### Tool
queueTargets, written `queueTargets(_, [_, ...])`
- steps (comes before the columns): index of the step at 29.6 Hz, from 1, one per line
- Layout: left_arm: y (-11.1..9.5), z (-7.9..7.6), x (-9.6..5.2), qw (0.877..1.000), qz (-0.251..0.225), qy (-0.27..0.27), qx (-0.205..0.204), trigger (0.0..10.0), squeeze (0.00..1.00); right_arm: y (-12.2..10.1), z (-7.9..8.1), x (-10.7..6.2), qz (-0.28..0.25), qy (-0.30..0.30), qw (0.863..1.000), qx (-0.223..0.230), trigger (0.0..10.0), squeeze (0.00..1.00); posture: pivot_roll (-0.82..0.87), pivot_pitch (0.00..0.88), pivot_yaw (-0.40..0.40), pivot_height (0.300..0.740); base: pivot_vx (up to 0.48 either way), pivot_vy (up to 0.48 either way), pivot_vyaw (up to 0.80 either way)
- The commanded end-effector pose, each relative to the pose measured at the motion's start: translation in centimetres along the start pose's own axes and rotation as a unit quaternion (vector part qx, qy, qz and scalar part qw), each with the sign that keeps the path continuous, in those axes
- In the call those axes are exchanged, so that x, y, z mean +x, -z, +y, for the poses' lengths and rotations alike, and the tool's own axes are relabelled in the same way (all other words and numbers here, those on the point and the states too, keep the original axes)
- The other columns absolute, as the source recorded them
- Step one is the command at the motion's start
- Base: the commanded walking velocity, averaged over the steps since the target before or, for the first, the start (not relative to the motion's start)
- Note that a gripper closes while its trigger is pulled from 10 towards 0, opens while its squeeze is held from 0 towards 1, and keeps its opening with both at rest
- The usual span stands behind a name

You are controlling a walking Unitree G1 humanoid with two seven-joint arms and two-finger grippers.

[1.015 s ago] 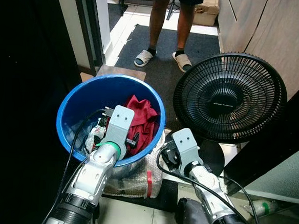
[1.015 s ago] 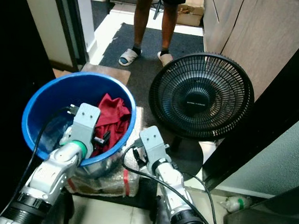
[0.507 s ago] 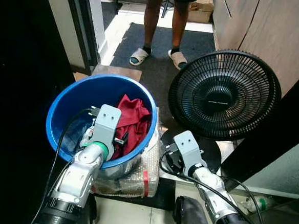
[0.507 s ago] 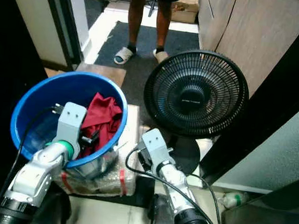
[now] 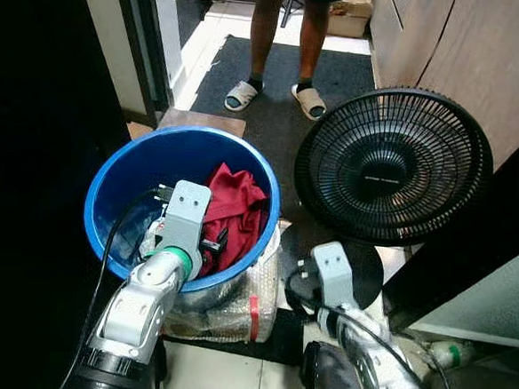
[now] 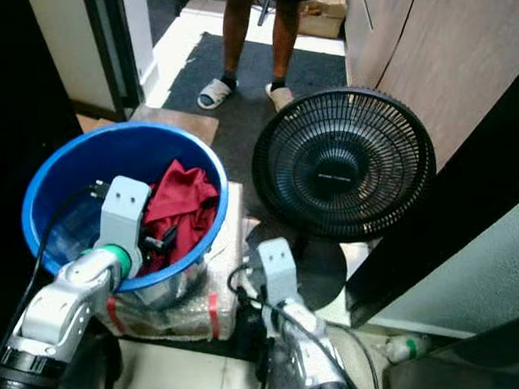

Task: Clothes washing

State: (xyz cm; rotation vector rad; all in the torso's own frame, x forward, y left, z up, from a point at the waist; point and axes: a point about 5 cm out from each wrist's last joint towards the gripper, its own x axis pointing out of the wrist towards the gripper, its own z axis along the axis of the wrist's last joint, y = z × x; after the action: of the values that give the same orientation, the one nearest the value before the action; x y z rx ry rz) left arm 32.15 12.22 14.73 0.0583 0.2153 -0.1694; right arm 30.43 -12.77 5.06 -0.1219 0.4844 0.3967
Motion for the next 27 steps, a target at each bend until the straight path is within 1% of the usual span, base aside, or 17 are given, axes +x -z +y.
queueTargets(1, [0.0, 0.0, -0.3, 1.0, 0.007, 0.002, -0.008, 10.0, 0.0, 0.3, 1.0, -0.3, -0.009, -0.029, 0.999, -0.021, 10.0, 0.0, 0.09, 0.119, 0.006, 0.517, 0.0, 0.0, 0.0])
queueTargets(2, [0.0, 0.0, -0.3, 1.0, 0.007, 0.002, -0.008, 10.0, 0.0, 0.3, 1.0, -0.3, -0.009, -0.029, 0.999, -0.021, 10.0, 0.0, 0.09, 0.119, 0.006, 0.517, 0.0, 0.0, 0.0])
queueTargets(3, [-0.2, 0.0, -0.2, 1.0, 0.002, 0.003, -0.01, 10.0, 0.0, -0.3, 0.8, -0.2, -0.036, -0.015, 0.998, -0.039, 10.0, 0.0, 0.09, 0.118, 0.007, 0.517, 0.0, 0.0, 0.0])
queueTargets(5, [-0.2, 0.0, -0.2, 1.0, 0.002, 0.003, -0.01, 10.0, 0.0, -0.3, 0.8, -0.2, -0.036, -0.015, 0.998, -0.039, 10.0, 0.0, 0.09, 0.118, 0.007, 0.517, 0.0, 0.0, 0.0])
queueTargets(6, [-0.3, 0.0, -0.3, 1.0, 0.0, 0.002, -0.011, 10.0, 0.0, -1.8, 0.5, -0.3, -0.092, 0.008, 0.993, -0.068, 10.0, 0.0, 0.09, 0.117, 0.007, 0.517, 0.0, 0.0, 0.0])
queueTargets(7, [-0.3, 0.0, -0.3, 1.0, 0.0, 0.002, -0.011, 10.0, 0.0, -1.8, 0.5, -0.3, -0.092, 0.008, 0.993, -0.068, 10.0, 0.0, 0.09, 0.117, 0.007, 0.517, 0.0, 0.0, 0.0])
queueTargets(8, [-0.2, 0.0, -0.2, 1.0, 0.001, 0.002, -0.011, 10.0, 0.0, -3.7, 0.4, -0.7, -0.161, 0.023, 0.984, -0.069, 10.0, 0.0, 0.09, 0.114, 0.009, 0.517, 0.0, 0.0, 0.0])
queueTargets(9, [-0.2, 0.0, -0.2, 1.0, 0.001, 0.002, -0.011, 10.0, 0.0, -3.7, 0.4, -0.7, -0.161, 0.023, 0.984, -0.069, 10.0, 0.0, 0.09, 0.114, 0.009, 0.517, 0.0, 0.0, 0.0])
queueTargets(10, [-0.1, -0.1, -0.3, 1.0, 0.002, 0.003, -0.011, 10.0, 0.0, -5.0, 0.2, -1.0, -0.208, 0.037, 0.976, -0.058, 10.0, 0.0, 0.09, 0.111, 0.009, 0.517, 0.0, 0.0, 0.0])
queueTargets(12, [-0.1, -0.1, -0.3, 1.0, 0.003, 0.003, -0.011, 10.0, 0.0, -5.7, 0.2, -1.3, -0.234, 0.045, 0.97, -0.053, 10.0, 0.0, 0.09, 0.11, 0.009, 0.517, 0.0, 0.0, 0.0])
queueTargets(18, [-0.2, -0.2, -0.3, 1.0, 0.002, 0.005, -0.009, 10.0, 0.0, -5.7, 0.2, -1.3, -0.23, 0.047, 0.971, -0.044, 10.0, 0.0, 0.09, 0.11, 0.009, 0.517, 0.0, 0.0, 0.0])
queueTargets(22, [0.6, 0.1, -0.6, 0.999, 0.026, 0.006, 0.019, 10.0, 0.0, -5.3, 0.4, -1.3, -0.218, 0.041, 0.974, -0.039, 10.0, 0.0, 0.1, 0.11, 0.008, 0.517, 0.0, 0.0, 0.0])
queueTargets(23, [0.9, 0.1, -0.7, 0.999, 0.036, 0.005, 0.022, 10.0, 0.0, -5.3, 0.4, -1.4, -0.217, 0.041, 0.974, -0.039, 10.0, 0.0, 0.1, 0.11, 0.008, 0.517, 0.0, 0.0, 0.0])
queueTargets(24, [2.0, 0.4, -0.9, 0.997, 0.072, -0.002, 0.004, 10.0, 0.0, -5.2, 0.5, -1.3, -0.22, 0.042, 0.974, -0.041, 10.0, 0.0, 0.1, 0.108, 0.011, 0.517, 0.0, 0.0, 0.0])
queueTargets(25, [2.0, 0.4, -0.9, 0.997, 0.072, -0.002, 0.004, 10.0, 0.0, -5.2, 0.5, -1.3, -0.22, 0.042, 0.974, -0.041, 10.0, 0.0, 0.1, 0.108, 0.011, 0.517, 0.0, 0.0, 0.0])
queueTargets(26, [3.3, 0.6, -1.2, 0.993, 0.114, -0.008, -0.023, 10.0, 0.0, -5.1, 0.5, -1.3, -0.221, 0.044, 0.973, -0.042, 10.0, 0.0, 0.1, 0.108, 0.011, 0.517, 0.0, 0.0, 0.0])
queueTargets(27, [3.3, 0.6, -1.2, 0.993, 0.114, -0.008, -0.023, 10.0, 0.0, -5.1, 0.5, -1.3, -0.221, 0.044, 0.973, -0.042, 10.0, 0.0, 0.1, 0.108, 0.011, 0.517, 0.0, 0.0, 0.0])
